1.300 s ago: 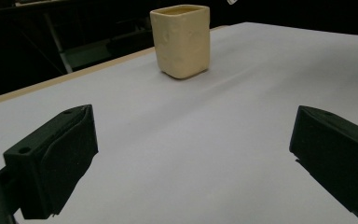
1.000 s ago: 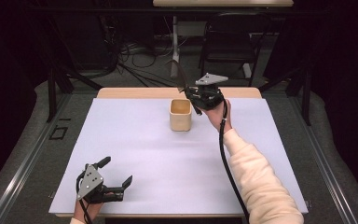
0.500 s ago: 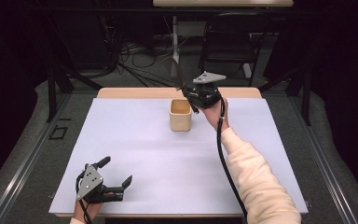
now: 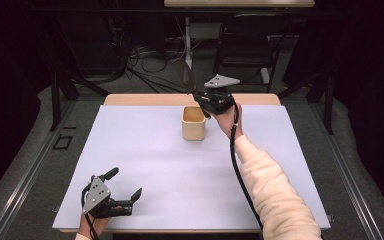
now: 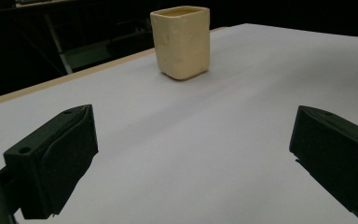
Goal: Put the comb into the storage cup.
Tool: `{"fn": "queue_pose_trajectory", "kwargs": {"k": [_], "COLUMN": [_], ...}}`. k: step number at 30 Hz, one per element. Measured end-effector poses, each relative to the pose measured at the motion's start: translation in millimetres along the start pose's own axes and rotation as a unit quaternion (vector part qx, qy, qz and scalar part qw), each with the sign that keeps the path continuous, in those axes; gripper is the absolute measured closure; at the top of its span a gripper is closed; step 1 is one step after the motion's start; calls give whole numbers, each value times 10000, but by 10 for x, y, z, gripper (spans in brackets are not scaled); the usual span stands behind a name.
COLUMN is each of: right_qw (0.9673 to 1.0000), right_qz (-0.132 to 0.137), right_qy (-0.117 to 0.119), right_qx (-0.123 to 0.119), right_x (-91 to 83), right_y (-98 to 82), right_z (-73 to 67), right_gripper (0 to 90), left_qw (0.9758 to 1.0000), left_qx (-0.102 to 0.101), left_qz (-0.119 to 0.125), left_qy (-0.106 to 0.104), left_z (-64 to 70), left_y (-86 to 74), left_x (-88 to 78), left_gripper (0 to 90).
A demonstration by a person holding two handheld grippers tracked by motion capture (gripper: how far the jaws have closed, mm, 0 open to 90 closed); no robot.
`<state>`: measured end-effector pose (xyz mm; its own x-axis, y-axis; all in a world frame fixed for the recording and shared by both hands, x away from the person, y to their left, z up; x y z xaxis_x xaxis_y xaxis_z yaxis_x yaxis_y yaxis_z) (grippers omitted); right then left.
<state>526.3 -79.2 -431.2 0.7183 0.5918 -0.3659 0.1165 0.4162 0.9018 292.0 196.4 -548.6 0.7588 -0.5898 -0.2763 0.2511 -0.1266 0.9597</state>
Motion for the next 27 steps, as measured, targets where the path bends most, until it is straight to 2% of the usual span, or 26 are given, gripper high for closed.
{"fn": "queue_pose_trajectory", "kwargs": {"k": [5, 27], "right_qw": [9999, 9998], "right_qz": [49, 131], "right_qy": [-23, -41], "right_qx": [-85, -115], "right_x": [34, 168], "right_y": [21, 31], "right_z": [-18, -56], "right_gripper": [719, 719], "left_qw": [10000, 10000], "left_qx": [-7, -18], "left_qz": [11, 7], "left_qy": [6, -6], "left_z": [-2, -1], "left_y": [2, 2], "left_x": [-4, 0], "left_gripper": [8, 8]}}
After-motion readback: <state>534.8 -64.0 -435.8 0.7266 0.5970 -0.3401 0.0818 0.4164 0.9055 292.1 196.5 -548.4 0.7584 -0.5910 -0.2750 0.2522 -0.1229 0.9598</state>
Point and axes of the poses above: each handheld gripper's, and its own axes: x roughly forward along the jaws, y roughly out of its top, z roughly to its right, the point moved 6 cm from there along x, roughly forward along the jaws, and after that the axes turned 8 degrees about -x, right-handed, at the moved point
